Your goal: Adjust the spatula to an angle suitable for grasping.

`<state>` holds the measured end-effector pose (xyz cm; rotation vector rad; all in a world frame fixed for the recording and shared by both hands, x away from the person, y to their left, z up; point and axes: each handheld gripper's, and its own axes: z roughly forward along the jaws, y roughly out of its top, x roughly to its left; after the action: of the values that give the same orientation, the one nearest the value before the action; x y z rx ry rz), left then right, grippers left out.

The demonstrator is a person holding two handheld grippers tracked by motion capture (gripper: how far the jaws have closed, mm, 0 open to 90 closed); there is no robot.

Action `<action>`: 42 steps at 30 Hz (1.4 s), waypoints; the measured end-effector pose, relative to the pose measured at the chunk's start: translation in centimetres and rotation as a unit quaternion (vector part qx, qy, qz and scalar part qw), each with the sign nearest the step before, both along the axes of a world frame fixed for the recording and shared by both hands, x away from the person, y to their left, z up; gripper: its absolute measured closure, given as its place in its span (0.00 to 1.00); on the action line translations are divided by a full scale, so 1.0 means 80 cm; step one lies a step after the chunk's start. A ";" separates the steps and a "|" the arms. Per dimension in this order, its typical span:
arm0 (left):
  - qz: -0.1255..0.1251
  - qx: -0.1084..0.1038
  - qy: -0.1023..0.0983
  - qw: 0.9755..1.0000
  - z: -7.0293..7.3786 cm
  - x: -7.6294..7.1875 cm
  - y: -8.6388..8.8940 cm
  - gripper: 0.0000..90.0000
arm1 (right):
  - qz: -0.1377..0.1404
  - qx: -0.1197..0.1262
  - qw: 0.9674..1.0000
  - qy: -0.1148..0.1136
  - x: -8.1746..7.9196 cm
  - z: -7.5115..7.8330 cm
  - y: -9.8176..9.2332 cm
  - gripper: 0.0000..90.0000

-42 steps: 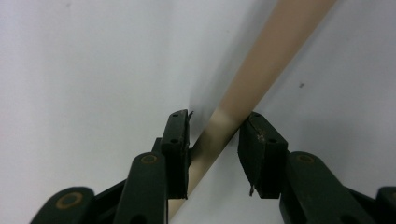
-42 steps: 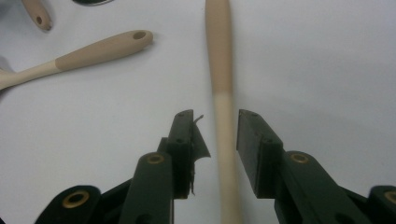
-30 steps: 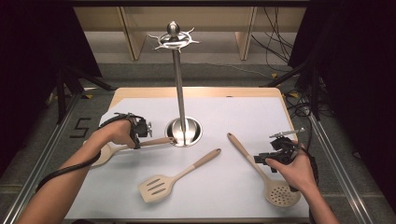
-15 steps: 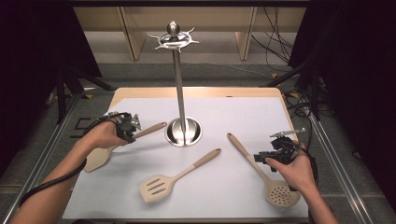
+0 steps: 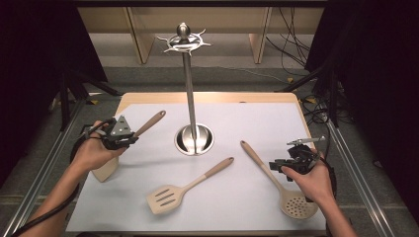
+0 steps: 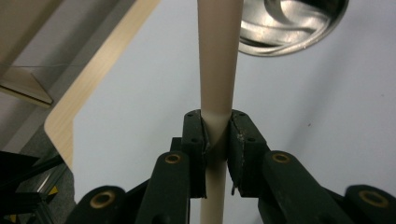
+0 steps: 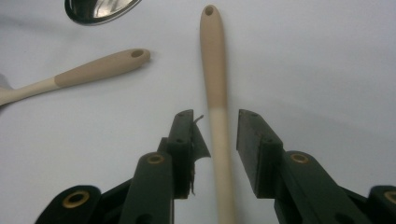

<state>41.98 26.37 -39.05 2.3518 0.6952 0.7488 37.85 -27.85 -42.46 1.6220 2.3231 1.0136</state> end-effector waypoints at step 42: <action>0.021 -0.193 -0.102 0.976 0.035 -0.039 0.023 0.86 | -0.019 0.022 0.994 -0.102 -0.007 0.005 -0.007 0.74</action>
<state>38.84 28.18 -36.28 1.8860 0.7289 0.7803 37.26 -28.44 -42.04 1.4931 2.1432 1.1712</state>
